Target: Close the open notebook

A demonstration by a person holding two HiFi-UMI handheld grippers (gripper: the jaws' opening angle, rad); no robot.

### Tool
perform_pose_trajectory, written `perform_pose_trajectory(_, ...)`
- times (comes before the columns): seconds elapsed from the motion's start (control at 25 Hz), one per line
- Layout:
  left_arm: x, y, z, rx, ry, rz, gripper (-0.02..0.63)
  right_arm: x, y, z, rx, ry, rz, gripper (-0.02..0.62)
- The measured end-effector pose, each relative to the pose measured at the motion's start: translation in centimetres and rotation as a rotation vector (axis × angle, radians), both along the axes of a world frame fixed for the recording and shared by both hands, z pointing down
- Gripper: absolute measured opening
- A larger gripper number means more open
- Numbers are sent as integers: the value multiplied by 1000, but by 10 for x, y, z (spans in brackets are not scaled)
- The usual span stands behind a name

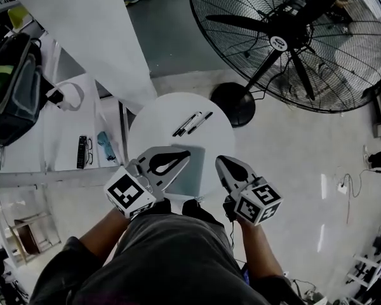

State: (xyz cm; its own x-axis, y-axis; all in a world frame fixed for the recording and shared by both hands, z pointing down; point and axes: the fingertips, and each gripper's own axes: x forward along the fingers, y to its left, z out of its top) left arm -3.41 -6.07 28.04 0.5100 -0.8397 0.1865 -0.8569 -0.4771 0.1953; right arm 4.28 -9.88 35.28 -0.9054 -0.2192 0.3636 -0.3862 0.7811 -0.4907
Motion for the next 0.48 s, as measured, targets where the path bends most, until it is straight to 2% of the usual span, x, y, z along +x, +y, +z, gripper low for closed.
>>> perform_pose_trajectory(0.48, -3, 5, 0, -2, 12, -29, 15, -7, 5, -2, 4, 5, -30, 20)
